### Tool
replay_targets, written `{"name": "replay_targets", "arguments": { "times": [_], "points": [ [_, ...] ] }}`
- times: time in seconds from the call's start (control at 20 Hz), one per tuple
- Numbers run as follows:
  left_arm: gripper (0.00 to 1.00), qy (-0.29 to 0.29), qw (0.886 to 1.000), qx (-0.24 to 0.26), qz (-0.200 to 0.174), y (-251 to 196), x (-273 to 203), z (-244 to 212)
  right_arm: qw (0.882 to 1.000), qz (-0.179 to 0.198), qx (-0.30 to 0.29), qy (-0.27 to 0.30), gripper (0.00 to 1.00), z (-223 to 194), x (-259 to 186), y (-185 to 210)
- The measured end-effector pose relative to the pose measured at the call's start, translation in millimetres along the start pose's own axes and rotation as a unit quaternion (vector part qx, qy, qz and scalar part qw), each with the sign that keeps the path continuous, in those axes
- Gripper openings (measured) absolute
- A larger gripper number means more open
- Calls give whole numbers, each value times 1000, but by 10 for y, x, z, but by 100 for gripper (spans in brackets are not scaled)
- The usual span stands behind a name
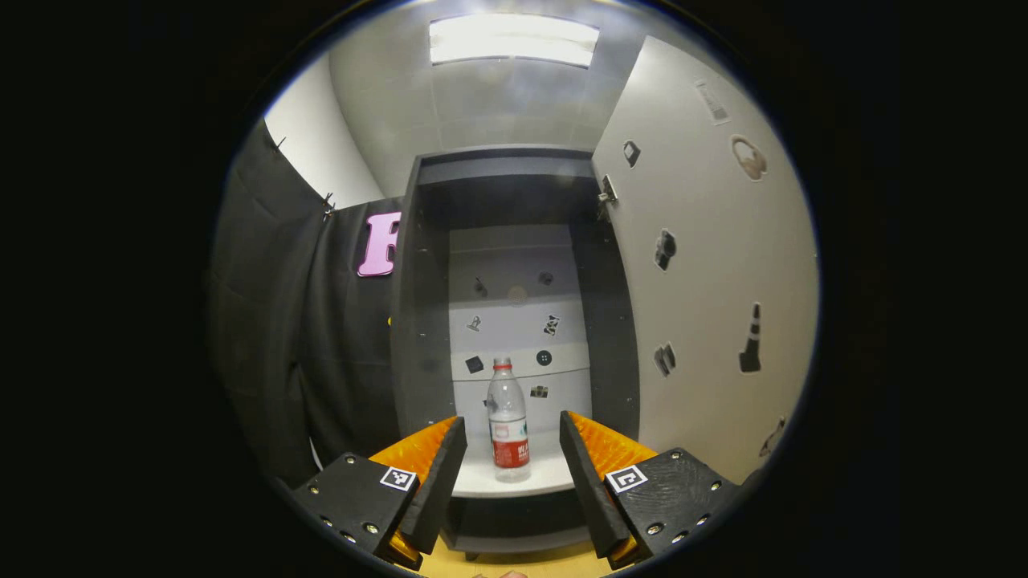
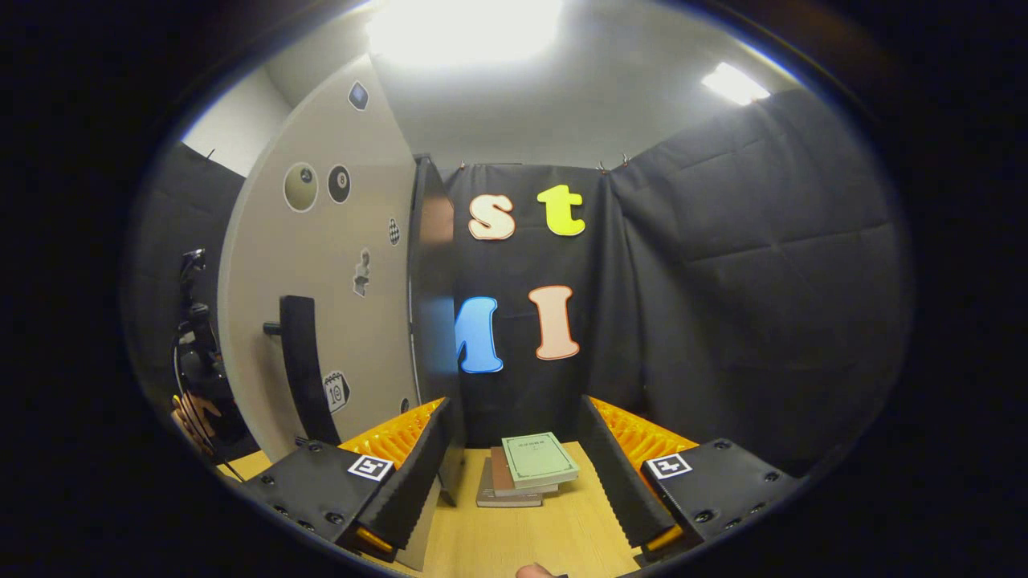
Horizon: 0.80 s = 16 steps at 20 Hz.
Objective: Open the cabinet door with the right hand, grasp the bottle in the cabinet with the left hand and place it on the coaster, then close the cabinet door with the right hand.
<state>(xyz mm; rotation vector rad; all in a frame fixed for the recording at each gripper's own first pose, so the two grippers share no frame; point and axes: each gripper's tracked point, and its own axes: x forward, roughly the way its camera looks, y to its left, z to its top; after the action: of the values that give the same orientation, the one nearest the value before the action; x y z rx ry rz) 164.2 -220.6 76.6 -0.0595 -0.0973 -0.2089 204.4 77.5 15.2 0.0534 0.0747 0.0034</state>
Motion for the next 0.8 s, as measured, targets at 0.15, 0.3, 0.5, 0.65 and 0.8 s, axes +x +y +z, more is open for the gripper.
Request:
{"name": "replay_targets", "arguments": {
  "times": [0.15, 0.3, 0.5, 0.65, 0.8],
  "points": [
    [67, 6, 1000, -9, -12, 41, 376, -35, 1000, -20, 4, 11, 99, -99, 71, -26],
    [67, 2, 1000, 3, -18, 95, 638, -29, 999, -45, 6, 19, 99, -167, 141, -92],
    [67, 3, 1000, 7, -30, 99, 916, -123, 997, -71, 21, 24, 99, -228, 244, -125],
    [67, 17, 999, 12, -35, 88, 1075, -246, 996, -81, 27, 29, 99, -264, 307, -108],
    [67, 27, 999, 27, -33, 107, 1321, -424, 995, -95, 30, 29, 99, -279, 342, -135]
  ]
}}
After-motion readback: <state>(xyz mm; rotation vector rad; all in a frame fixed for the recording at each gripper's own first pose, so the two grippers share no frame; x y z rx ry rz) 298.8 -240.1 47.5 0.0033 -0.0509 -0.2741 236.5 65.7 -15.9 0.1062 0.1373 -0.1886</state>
